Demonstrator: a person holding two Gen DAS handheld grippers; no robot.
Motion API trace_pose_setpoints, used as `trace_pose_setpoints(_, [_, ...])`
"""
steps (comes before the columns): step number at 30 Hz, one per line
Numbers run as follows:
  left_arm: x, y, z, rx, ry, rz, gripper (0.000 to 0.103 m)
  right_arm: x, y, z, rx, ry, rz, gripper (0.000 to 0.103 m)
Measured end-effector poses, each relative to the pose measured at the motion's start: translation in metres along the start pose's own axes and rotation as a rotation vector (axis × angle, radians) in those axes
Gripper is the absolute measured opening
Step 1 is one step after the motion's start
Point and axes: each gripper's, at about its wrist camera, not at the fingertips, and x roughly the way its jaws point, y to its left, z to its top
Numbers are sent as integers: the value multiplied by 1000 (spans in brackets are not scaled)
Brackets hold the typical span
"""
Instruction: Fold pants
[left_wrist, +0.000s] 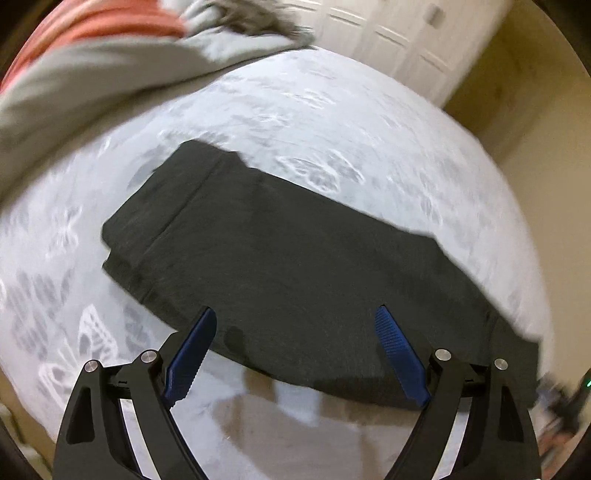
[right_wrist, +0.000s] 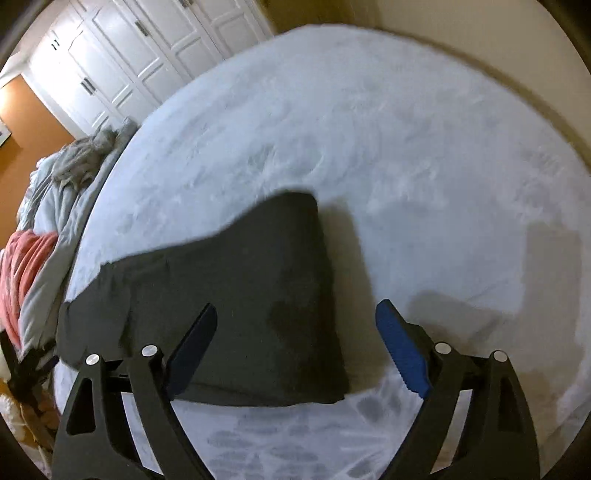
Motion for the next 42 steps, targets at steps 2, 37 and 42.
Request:
trace_pose_setpoints(2, [-3, 11, 3, -75, -7, -21, 85, 16, 11, -10, -37, 41, 26, 73])
trace_pose_setpoints(37, [32, 105, 11, -546, 43, -54, 86, -29, 107, -31, -319, -152, -140, 74])
trace_pose_setpoints(42, [36, 90, 13, -469, 46, 35, 86, -40, 150, -40, -518, -305, -361, 73])
